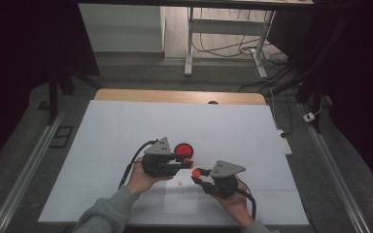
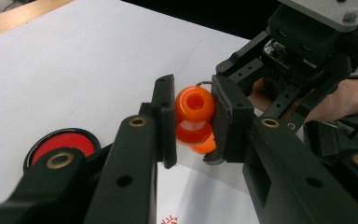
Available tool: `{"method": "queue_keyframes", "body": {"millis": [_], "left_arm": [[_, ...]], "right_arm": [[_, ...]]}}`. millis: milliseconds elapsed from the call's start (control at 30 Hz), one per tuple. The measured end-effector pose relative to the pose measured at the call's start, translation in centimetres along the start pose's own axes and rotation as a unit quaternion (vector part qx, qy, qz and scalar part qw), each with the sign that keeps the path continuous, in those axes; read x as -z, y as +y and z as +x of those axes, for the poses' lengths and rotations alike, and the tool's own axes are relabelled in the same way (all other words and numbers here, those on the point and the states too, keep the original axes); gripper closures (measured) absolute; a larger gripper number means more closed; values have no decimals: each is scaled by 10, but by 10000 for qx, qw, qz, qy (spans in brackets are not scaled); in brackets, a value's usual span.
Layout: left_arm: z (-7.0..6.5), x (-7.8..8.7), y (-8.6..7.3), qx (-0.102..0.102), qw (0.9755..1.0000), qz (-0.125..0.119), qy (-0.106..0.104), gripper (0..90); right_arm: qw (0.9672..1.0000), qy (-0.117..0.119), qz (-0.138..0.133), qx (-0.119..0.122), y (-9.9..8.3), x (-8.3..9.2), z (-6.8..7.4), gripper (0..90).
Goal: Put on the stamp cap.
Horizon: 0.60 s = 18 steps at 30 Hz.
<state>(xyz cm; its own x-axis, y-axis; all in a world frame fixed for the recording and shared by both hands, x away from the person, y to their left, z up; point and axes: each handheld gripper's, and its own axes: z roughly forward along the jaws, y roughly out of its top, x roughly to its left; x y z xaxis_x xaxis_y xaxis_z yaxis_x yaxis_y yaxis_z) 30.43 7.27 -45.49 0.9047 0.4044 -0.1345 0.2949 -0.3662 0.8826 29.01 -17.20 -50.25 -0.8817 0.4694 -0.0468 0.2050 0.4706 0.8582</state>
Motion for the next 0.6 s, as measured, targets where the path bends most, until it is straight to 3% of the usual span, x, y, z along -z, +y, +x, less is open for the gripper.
{"method": "queue_keyframes", "body": {"millis": [600], "left_arm": [[-4,-10,-2,-30,9999,126,-104,719]], "right_arm": [[9999,94,-102,-53,2,-1,3,649]]}}
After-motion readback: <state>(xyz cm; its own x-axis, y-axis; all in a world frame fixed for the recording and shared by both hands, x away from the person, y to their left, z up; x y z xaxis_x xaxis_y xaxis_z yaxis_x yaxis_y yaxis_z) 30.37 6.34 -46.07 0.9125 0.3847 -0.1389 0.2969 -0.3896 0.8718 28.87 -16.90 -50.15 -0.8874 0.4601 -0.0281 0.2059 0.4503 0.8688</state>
